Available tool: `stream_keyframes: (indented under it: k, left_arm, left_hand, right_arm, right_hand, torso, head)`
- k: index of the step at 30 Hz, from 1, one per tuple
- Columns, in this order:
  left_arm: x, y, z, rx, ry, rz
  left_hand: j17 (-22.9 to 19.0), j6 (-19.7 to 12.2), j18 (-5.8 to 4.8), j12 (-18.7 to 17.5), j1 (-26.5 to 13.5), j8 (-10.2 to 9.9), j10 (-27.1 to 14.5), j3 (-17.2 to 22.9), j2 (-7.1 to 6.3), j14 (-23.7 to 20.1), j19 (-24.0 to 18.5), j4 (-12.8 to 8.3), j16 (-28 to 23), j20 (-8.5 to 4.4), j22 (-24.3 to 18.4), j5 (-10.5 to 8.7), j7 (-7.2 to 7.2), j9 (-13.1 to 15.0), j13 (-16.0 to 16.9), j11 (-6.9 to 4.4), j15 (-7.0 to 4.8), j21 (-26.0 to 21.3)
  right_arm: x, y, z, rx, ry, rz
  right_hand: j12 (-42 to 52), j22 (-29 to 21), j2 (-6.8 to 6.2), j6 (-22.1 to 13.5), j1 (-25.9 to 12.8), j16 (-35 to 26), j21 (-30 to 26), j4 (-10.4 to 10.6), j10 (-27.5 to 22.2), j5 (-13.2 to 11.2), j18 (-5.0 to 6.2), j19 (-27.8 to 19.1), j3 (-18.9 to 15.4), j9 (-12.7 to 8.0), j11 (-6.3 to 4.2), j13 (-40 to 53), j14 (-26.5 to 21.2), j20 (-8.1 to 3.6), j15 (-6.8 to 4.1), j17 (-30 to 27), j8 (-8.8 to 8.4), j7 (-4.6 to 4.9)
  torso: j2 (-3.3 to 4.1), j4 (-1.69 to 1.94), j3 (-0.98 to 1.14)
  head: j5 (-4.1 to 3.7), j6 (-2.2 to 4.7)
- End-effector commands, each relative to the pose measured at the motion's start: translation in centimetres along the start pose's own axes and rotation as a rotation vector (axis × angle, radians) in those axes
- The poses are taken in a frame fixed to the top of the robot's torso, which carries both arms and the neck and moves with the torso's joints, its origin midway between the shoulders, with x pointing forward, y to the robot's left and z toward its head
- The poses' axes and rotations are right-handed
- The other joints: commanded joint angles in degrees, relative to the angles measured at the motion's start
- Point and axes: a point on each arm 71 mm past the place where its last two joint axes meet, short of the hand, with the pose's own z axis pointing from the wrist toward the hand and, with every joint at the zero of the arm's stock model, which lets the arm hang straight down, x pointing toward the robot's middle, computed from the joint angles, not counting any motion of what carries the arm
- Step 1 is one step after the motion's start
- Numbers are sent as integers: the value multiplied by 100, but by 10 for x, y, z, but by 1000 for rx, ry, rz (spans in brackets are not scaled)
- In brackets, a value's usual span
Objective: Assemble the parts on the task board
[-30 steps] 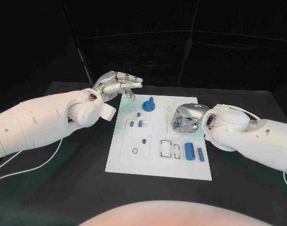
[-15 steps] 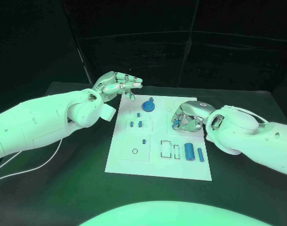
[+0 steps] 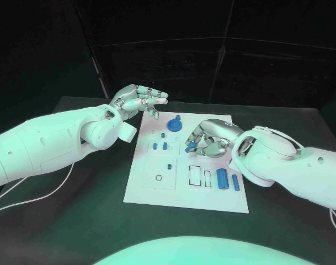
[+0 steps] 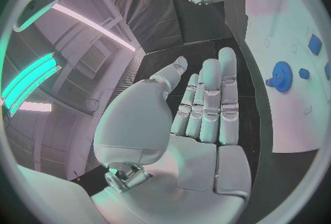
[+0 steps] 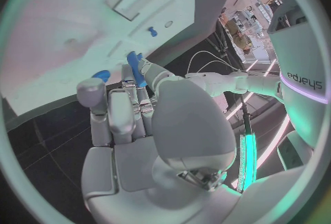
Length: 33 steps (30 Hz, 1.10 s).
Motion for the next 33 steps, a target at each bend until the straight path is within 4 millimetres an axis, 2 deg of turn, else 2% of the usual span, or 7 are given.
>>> stream_keyframes:
  k: [1,6,8,10,17,25,33]
  left_arm:
    - [2,-1,1,5,13,-9]
    - [2,-1,1,5,12,-9]
    - [2,-2,1,5,12,-9]
    - [2,-2,1,6,12,-9]
    - [3,-2,1,7,15,-10]
    - [5,-2,2,7,18,-11]
    - [5,-1,3,7,20,-12]
  left_hand:
    - [-10,-27,31,26,11,39,-40,-16,64,-41,-18,27,18,23,-9,-5,12,-5,-6,-2,15,-24]
    - [-10,-27,31,26,11,39,-40,-16,64,-41,-18,27,18,23,-9,-5,12,-5,-6,-2,15,-24]
    - [-10,-27,31,26,11,39,-40,-16,64,-41,-18,27,18,23,-9,-5,12,-5,-6,-2,15,-24]
    - [-10,-27,31,26,11,39,-40,-16,64,-41,-18,27,18,23,-9,-5,12,-5,-6,-2,15,-24]
    - [-10,-27,31,26,11,39,-40,-16,64,-41,-18,27,18,23,-9,-5,12,-5,-6,-2,15,-24]
    - [-10,-27,31,26,11,39,-40,-16,64,-41,-18,27,18,23,-9,-5,12,-5,-6,-2,15,-24]
    - [-10,-27,31,26,11,39,-40,-16,64,-41,-18,27,18,23,-9,-5,12,-5,-6,-2,15,-24]
  right_arm:
    - [4,19,8,-79,0,67]
    - [19,42,19,-147,31,76]
    - [27,49,23,-167,48,77]
    - [35,55,26,-181,65,73]
    - [62,61,32,-192,136,43]
    - [75,63,33,-186,172,0]
    - [79,61,34,-172,198,-49]
  right_hand:
    - [-28,-9,-1,31,68,16,27,8,34,-7,-25,1,42,-2,13,-6,140,-7,-44,-9,-8,7]
    - [-41,-17,0,25,68,13,24,4,30,-3,-24,-5,55,-5,17,-8,138,-6,-41,-17,-15,12]
    - [-44,-21,-1,23,68,14,22,3,28,-2,-23,-8,58,-6,19,-8,138,-6,-40,-16,-17,13]
    - [-47,-16,0,21,67,16,25,3,27,-1,-24,-5,61,-6,20,-9,138,-5,-39,-14,-18,15]
    - [-52,-12,-3,19,68,18,28,-1,25,-4,-25,-4,65,-7,21,-9,139,-5,-38,-11,-21,16]
    - [-58,-9,-7,16,68,20,30,-5,24,-8,-26,-3,69,-8,23,-9,138,-4,-37,-10,-24,18]
    - [-66,-7,-5,22,78,29,32,-20,36,-12,-26,-5,88,-9,22,-7,140,-2,-35,0,-25,18]
  torso:
    - [9,24,-1]
    - [1,40,-14]
    - [2,33,-17]
    - [6,21,-9]
    - [4,12,0]
    - [6,13,12]
    - [6,8,1]
  head:
    - [6,-7]
    - [32,-36]
    - [52,-49]
    - [93,-69]
    - [232,-133]
    - [266,-166]
    - [248,-156]
